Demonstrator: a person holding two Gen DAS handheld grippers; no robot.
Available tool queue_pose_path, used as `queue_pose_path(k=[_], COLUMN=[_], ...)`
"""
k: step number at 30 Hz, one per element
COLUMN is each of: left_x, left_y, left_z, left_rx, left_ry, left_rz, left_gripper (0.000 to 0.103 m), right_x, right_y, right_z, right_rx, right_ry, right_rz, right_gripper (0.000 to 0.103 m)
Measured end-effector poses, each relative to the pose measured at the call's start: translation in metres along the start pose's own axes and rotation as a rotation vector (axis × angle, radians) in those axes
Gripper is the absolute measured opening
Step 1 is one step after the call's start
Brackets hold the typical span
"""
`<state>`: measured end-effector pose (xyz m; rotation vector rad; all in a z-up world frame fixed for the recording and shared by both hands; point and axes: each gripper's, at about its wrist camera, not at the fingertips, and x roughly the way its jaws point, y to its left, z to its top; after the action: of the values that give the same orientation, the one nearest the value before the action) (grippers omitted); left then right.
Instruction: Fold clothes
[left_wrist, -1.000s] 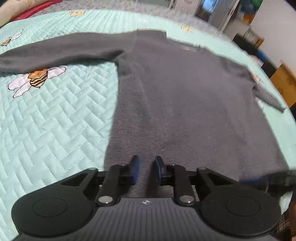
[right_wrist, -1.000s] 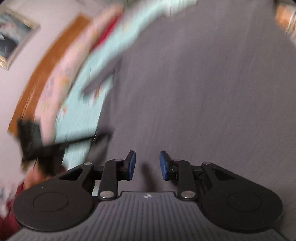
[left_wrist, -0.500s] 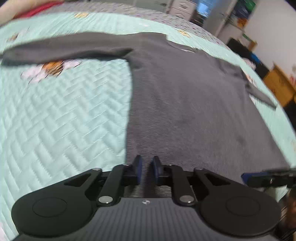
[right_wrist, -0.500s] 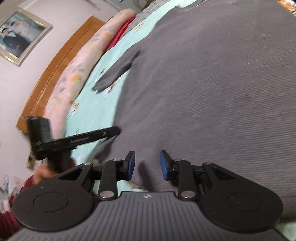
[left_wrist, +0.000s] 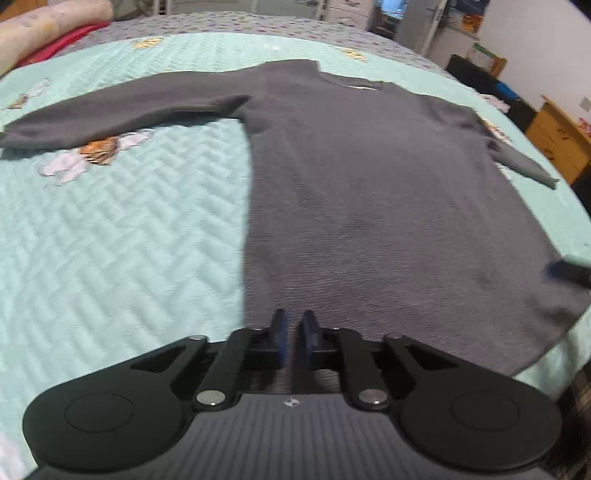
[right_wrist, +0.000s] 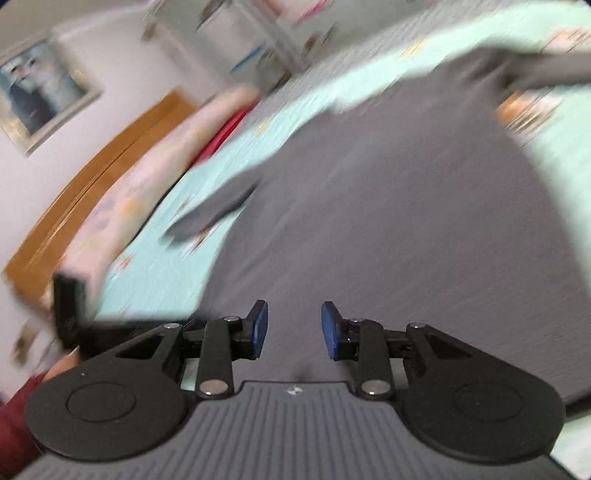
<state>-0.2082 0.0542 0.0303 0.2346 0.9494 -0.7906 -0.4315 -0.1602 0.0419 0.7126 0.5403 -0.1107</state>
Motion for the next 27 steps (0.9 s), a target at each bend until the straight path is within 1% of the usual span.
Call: queue_pose_path(k=[2, 4, 5, 6, 8, 10, 11, 12, 13, 14, 15, 16, 17, 18, 21, 22, 23, 24, 25, 26, 27], left_x=[0.0, 0.001, 0.002, 0.003, 0.003, 0.0, -0.004, -0.009, -0.012, -0.01, -0.007, -0.005, -0.006, -0.008, -0.015, -0.018, -0.018, -0.016, -0.014, -0.014, -0.016], left_y=[-0.002, -0.004, -0.003, -0.003, -0.004, -0.008, -0.013, -0.018, -0.021, -0.023, -0.024, -0.024, -0.024, -0.023, -0.022, -0.024, -0.028, -0.031, -0.031, -0.029, -0.026], left_z=[-0.001, 0.0, 0.0, 0.001, 0.005, 0.007, 0.007, 0.005, 0.003, -0.001, -0.006, -0.011, -0.014, -0.016, -0.013, -0.013, -0.015, -0.018, -0.02, -0.02, -0.019], left_rx=[0.022, 0.04, 0.041, 0.042, 0.044, 0.053, 0.068, 0.091, 0.109, 0.116, 0.118, 0.112, 0.117, 0.113, 0.057, 0.055, 0.076, 0.093, 0.095, 0.076, 0.051], left_ry=[-0.004, 0.0, 0.003, 0.006, 0.017, 0.021, 0.013, -0.002, -0.008, 0.006, 0.021, 0.026, 0.011, 0.001, -0.003, -0.004, 0.002, 0.011, 0.023, 0.021, 0.016], left_rz=[0.008, 0.021, 0.025, 0.029, 0.041, 0.061, 0.067, 0.066, 0.068, 0.076, 0.082, 0.083, 0.084, 0.084, 0.059, 0.044, 0.028, 0.019, 0.022, 0.012, -0.008], left_gripper=[0.009, 0.009, 0.009, 0.009, 0.009, 0.009, 0.011, 0.014, 0.02, 0.026, 0.026, 0.026, 0.026, 0.026, 0.026, 0.026, 0.029, 0.03, 0.031, 0.031, 0.031], right_x=[-0.028, -0.041, -0.043, -0.045, -0.048, -0.053, -0.064, -0.067, -0.069, -0.071, -0.068, -0.064, -0.061, -0.064, -0.072, -0.082, -0.092, -0.092, -0.087, -0.08, -0.073], right_y=[-0.022, -0.042, -0.057, -0.061, -0.07, -0.064, -0.066, -0.062, -0.063, -0.064, -0.071, -0.078, -0.088, -0.089, -0.086, -0.086, -0.086, -0.083, -0.082, -0.086, -0.089], right_z=[0.003, -0.008, -0.019, -0.029, -0.048, -0.042, -0.037, -0.033, -0.031, -0.028, -0.031, -0.034, -0.043, -0.042, -0.037, -0.036, -0.034, -0.031, -0.032, -0.034, -0.036], right_rx=[0.012, 0.043, 0.101, 0.146, 0.237, 0.212, 0.195, 0.178, 0.167, 0.156, 0.168, 0.179, 0.191, 0.201, 0.222, 0.204, 0.186, 0.163, 0.143, 0.137, 0.13], right_ry=[-0.068, -0.086, -0.049, -0.058, -0.076, -0.104, -0.129, -0.157, -0.167, -0.178, -0.144, -0.111, -0.087, -0.088, -0.091, -0.11, -0.129, -0.13, -0.109, -0.065, -0.02], right_rz=[-0.082, -0.171, -0.202, -0.175, -0.123, -0.125, -0.131, -0.129, -0.12, -0.111, -0.148, -0.184, -0.197, -0.201, -0.214, -0.208, -0.202, -0.194, -0.201, -0.253, -0.304], right_gripper=[0.034, 0.034, 0.033, 0.029, 0.029, 0.03, 0.031, 0.031, 0.033, 0.035, 0.036, 0.028, 0.017, 0.0, 0.0, 0.007, 0.014, 0.031, 0.036, 0.036, 0.025])
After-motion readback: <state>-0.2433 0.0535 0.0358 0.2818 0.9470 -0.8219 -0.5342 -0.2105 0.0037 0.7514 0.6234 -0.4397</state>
